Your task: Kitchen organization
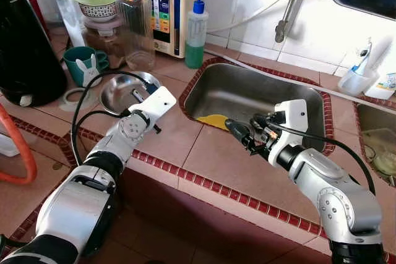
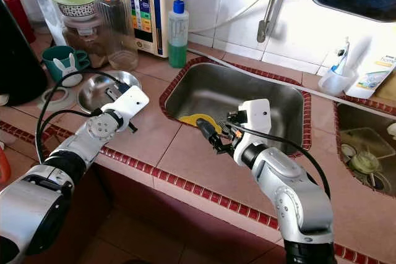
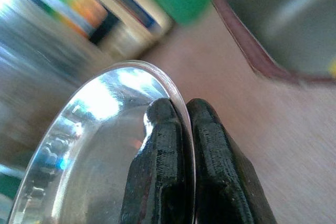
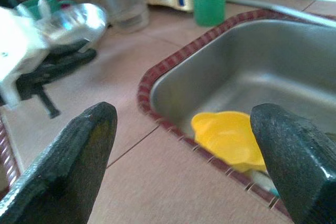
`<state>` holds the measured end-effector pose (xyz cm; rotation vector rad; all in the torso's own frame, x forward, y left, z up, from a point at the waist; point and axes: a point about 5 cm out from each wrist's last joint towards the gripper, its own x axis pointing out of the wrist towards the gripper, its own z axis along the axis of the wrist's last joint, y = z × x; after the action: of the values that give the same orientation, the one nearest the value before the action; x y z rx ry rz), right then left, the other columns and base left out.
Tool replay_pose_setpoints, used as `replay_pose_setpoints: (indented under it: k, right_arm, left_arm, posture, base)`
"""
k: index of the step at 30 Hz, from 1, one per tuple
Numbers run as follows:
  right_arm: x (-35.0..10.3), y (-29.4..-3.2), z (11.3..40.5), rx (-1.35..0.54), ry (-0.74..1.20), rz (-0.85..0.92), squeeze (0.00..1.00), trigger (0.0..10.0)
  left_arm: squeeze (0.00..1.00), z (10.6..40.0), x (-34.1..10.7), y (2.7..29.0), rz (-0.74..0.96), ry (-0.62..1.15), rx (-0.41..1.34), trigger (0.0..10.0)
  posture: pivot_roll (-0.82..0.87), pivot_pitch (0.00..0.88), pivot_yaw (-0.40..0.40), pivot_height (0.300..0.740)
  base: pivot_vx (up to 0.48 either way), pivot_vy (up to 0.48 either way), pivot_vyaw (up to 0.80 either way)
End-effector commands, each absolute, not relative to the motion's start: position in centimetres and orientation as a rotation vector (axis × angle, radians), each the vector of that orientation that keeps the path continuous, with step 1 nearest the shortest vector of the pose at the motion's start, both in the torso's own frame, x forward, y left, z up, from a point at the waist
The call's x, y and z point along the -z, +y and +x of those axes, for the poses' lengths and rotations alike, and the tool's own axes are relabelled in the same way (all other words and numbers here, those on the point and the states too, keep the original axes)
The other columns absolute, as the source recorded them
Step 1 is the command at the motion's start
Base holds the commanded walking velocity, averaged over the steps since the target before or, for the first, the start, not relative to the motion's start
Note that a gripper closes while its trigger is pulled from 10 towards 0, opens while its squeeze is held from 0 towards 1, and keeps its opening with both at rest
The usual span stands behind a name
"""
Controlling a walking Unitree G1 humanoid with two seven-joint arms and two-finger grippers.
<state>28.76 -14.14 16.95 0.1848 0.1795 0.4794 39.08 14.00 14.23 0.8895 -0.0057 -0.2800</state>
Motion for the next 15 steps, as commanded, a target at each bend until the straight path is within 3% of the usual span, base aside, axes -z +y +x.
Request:
replay_pose_setpoints:
  k: [1,6,9,15]
  right_arm:
    - [-17.4,-14.8,29.2,-0.449,0.160,0.187,0.00,10.0]
    - [-17.6,-15.3,29.8,-0.421,0.148,0.181,0.00,10.0]
    - [-18.4,-16.3,30.8,-0.376,0.112,0.181,0.00,10.0]
    - [-20.0,-17.4,32.3,-0.308,0.042,0.220,0.00,10.0]
  left_arm:
    - [0.00,39.0,-15.4,12.9,0.941,-0.133,0.281,0.0]
    - [0.00,38.6,-15.4,12.1,1.033,-0.246,0.295,0.0]
    - [0.00,37.5,-15.7,10.2,1.147,-0.436,0.387,0.0]
    - [0.00,36.0,-15.0,8.3,1.198,-0.568,0.521,0.0]
  posture:
    - [0.19,0.000,-0.047,0.740]
    - [0.20,0.000,-0.052,0.740]
    - [0.20,0.000,-0.055,0.740]
    - [0.20,0.000,-0.055,0.740]
  base:
    - [0.000,0.000,0.00]
    - [0.000,0.000,0.00]
    - [0.000,0.000,0.00]
    - [0.000,0.000,0.00]
